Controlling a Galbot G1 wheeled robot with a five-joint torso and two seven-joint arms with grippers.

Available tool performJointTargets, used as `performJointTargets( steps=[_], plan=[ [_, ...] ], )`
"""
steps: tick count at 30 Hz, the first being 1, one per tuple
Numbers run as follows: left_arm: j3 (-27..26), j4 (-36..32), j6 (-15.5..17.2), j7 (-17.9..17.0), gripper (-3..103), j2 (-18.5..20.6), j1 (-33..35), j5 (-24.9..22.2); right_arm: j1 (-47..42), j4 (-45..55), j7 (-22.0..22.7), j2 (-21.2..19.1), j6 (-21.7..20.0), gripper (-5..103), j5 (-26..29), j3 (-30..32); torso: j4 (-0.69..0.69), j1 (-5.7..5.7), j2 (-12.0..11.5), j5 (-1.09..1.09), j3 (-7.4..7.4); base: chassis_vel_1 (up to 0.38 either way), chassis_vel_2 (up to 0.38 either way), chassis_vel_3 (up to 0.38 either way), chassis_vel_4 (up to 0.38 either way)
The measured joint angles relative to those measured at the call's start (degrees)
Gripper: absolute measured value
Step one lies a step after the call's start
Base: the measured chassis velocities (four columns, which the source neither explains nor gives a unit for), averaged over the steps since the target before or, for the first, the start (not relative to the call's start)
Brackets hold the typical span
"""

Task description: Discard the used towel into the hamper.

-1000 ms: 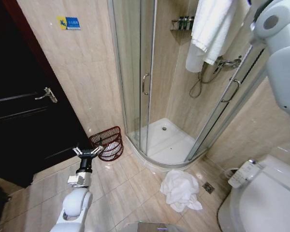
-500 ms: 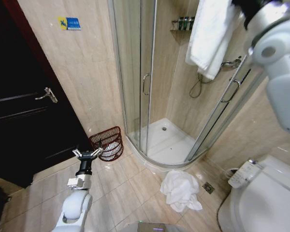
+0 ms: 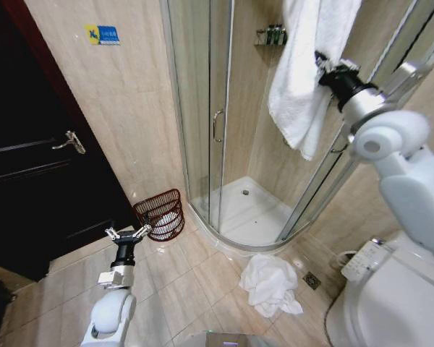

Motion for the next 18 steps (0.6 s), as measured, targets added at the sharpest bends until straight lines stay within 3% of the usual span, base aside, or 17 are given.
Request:
performJointTargets(
  steps=[11, 18],
  plan=[
    [0.2, -1.7, 0.0, 0.0, 100, -0.4, 0.5, 0.1, -21.5, 6.6, 0.6, 1.0, 0.0, 7, -1.6, 12.1, -0.02, 0.00, 0.0, 0.03, 0.00, 0.000, 0.000, 0.000, 0.000],
    [0.4, -2.4, -0.3, 0.0, 100, -0.4, 1.4, 0.2, -37.2, 11.1, -1.6, 3.9, 0.6, 7, -6.2, 21.5, -0.02, 0.00, 0.0, 0.02, -0.01, 0.000, 0.000, 0.000, 0.000]
  ],
)
